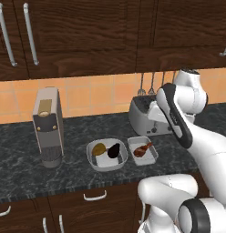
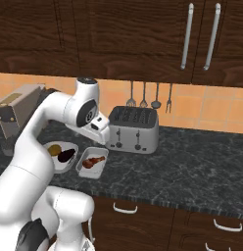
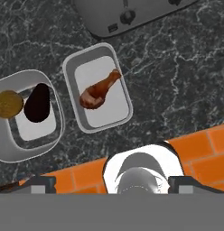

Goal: Take the meat container that has the chicken drumstick and place it on the second highest rack of the freezer. Then take the vegetable container that has the avocados and place it on the highest rack of the freezer.

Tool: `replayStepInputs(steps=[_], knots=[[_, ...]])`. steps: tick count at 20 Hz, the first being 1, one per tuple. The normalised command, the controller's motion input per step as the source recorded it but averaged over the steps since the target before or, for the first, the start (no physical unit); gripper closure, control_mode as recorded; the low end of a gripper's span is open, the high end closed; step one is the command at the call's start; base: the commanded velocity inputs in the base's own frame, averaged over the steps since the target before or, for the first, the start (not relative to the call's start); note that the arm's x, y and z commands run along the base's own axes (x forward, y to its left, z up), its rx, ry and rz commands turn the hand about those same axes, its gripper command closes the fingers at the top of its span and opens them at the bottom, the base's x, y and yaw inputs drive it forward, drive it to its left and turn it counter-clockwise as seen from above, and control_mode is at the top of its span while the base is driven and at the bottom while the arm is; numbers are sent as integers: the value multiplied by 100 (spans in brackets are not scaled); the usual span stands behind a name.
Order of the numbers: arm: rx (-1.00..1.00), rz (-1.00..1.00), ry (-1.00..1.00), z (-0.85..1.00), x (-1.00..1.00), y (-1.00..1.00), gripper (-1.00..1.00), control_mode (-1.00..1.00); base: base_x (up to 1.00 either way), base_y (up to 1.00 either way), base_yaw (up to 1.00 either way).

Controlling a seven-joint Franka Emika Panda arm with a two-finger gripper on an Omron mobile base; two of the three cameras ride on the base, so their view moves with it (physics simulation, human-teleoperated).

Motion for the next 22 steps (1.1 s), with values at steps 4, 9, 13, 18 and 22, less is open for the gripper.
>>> replayStepInputs(steps=[4, 9, 13, 18, 22], knots=[[4, -8, 0, -41, 2, 8, -100, -100, 0, 0, 0], [-1, -7, 0, -40, -1, 0, -100, -100, 0, 0, 0], [-5, -14, 0, -56, 0, 0, -100, -100, 0, 0, 0], [0, -14, 7, -55, 0, -4, -100, -100, 0, 0, 0], [0, -9, 1, -41, 5, 0, -100, -100, 0, 0, 0]])
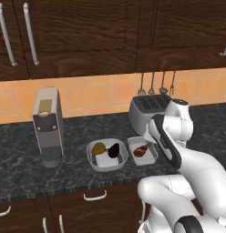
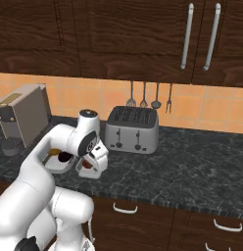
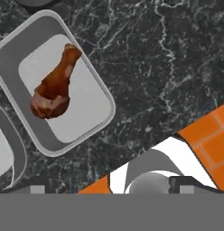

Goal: Take the meat container that has the chicken drumstick and place it on the second highest rack of the freezer. Then take the vegetable container that has the avocados and place it on the highest rack of the freezer.

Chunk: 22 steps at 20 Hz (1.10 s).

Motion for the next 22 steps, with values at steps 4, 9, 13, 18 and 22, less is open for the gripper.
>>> replayStepInputs(steps=[4, 9, 13, 18, 22], knots=[[0, -8, 0, -30, 38, -3, -100, -100, 0, 0, 0], [0, -1, 0, -38, 4, -5, -100, -100, 0, 0, 0], [0, -4, 0, -37, 0, 0, -100, -100, 0, 0, 0], [0, -5, 0, -32, 4, 0, -100, -100, 0, 0, 0], [0, -5, 2, -14, 12, 0, -100, -100, 0, 0, 0]])
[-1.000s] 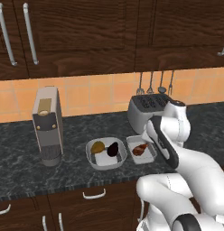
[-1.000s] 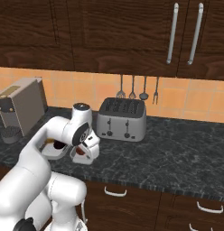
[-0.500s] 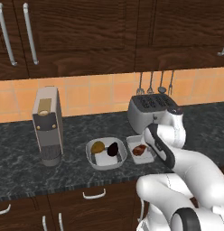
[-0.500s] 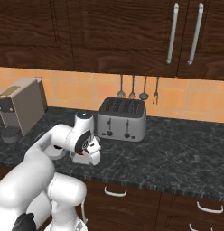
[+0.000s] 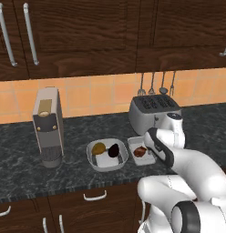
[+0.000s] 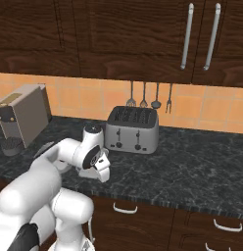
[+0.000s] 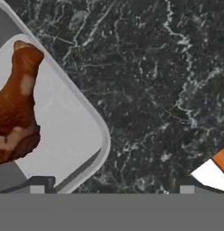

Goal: Take the meat container that has the chicken drumstick and place it on the second highest rack of the freezer. Then take the vegetable container that has the avocados and place it on the highest rack of the freezer.

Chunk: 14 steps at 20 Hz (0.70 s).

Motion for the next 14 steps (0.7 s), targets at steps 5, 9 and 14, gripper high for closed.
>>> replayStepInputs(steps=[5, 9, 14], knots=[[0, -6, 2, -4, 26, 0, -100, -100, 0, 0, 0], [0, -5, 0, -15, 20, 0, -100, -100, 0, 0, 0], [-1, -2, 0, -32, 0, 0, -100, -100, 0, 0, 0]])
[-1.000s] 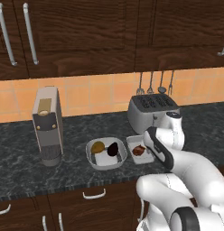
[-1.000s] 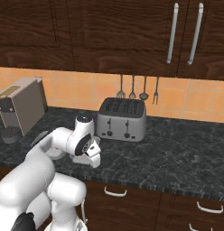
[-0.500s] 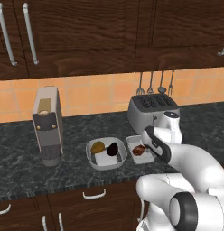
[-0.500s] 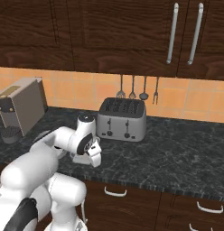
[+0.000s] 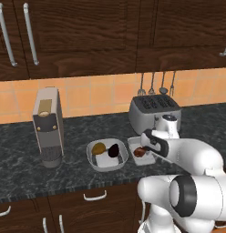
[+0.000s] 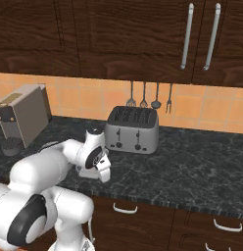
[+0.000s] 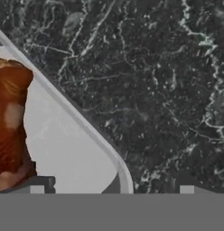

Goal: Take the meat container that has the chicken drumstick and place it on the second highest rack of the freezer. Then take the vegetable container that has the avocados and place it on the highest rack of the freezer.

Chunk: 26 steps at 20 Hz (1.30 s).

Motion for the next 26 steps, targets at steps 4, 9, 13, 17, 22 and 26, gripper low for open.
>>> replayStepInputs(steps=[4, 9, 13, 17, 22, 26], knots=[[-2, -2, 0, -31, 0, 0, -100, -100, 0, 0, 0], [-1, -1, 0, -21, 0, 1, -100, -100, 0, 0, 0], [0, 0, 0, -17, 0, 1, -100, -100, 0, 0, 0], [0, 0, 3, -35, 0, 0, -100, -100, 0, 0, 0], [0, 0, 0, -3, 0, 0, -100, -100, 0, 0, 0], [0, 0, 0, 0, 0, 0, 100, -100, 0, 0, 0]])
